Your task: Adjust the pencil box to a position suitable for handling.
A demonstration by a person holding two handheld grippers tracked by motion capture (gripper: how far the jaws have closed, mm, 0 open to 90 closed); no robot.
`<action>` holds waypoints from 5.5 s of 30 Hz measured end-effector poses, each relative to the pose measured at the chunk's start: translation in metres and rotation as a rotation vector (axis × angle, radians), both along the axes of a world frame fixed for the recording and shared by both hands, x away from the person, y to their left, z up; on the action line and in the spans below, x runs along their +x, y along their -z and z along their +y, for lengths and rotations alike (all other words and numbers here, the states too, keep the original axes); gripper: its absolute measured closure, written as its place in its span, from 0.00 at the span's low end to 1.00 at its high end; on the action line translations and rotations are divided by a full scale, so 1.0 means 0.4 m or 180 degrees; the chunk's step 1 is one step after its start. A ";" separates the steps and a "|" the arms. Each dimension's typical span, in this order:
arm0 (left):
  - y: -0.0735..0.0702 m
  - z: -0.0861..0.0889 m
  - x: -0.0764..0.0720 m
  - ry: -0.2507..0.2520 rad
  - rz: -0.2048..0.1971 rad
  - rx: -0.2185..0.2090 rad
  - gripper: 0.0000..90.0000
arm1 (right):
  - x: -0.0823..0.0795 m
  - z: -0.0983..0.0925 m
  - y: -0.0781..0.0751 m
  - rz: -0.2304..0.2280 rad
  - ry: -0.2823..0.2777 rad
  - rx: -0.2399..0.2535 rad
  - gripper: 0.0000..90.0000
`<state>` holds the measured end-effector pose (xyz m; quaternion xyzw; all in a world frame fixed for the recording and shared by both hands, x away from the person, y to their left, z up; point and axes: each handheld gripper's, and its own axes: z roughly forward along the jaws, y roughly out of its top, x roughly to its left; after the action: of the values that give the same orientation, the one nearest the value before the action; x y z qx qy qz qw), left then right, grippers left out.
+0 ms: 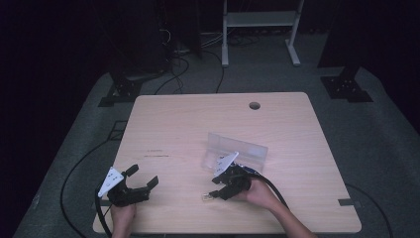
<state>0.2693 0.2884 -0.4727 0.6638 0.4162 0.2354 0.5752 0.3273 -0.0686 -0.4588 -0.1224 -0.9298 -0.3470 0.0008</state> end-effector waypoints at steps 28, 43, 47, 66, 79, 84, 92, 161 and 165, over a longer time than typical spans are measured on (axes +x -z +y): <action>-0.001 0.000 -0.002 0.0002 -0.0010 -0.0011 0.01 | -0.016 0.061 0.041 0.0011 -0.0221 -0.0139 0.65; -0.002 0.000 -0.001 -0.0001 -0.0009 -0.0009 0.01 | -0.021 0.064 0.042 -0.0044 -0.0303 -0.0192 0.75; -0.001 0.000 -0.001 0.0001 -0.0014 -0.0013 0.01 | -0.017 0.058 0.032 -0.0069 -0.0277 -0.0159 0.76; -0.001 0.000 -0.001 -0.0002 -0.0006 0.0006 0.01 | 0.027 0.027 -0.041 -0.0211 -0.0034 -0.0009 0.76; -0.001 0.001 -0.001 0.0000 -0.0008 0.0000 0.01 | 0.054 0.019 -0.076 -0.0254 0.0117 0.0055 0.76; -0.001 0.000 -0.001 0.0000 -0.0009 0.0003 0.01 | 0.065 0.017 -0.086 -0.0265 0.0152 0.0044 0.76; -0.001 0.000 0.000 0.0004 -0.0012 0.0001 0.01 | 0.084 0.010 -0.099 -0.0269 0.0248 0.0052 0.76; -0.001 -0.001 0.001 0.0007 -0.0036 -0.0037 0.01 | 0.232 0.054 -0.009 -0.0109 0.0785 -0.0188 0.75; -0.001 -0.001 0.001 0.0013 -0.0037 -0.0035 0.01 | 0.235 0.054 -0.005 -0.0109 0.0775 -0.0181 0.75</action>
<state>0.2696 0.2880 -0.4723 0.6600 0.4128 0.2358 0.5817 0.4213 -0.0469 -0.4568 -0.2285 -0.9174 -0.3200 -0.0606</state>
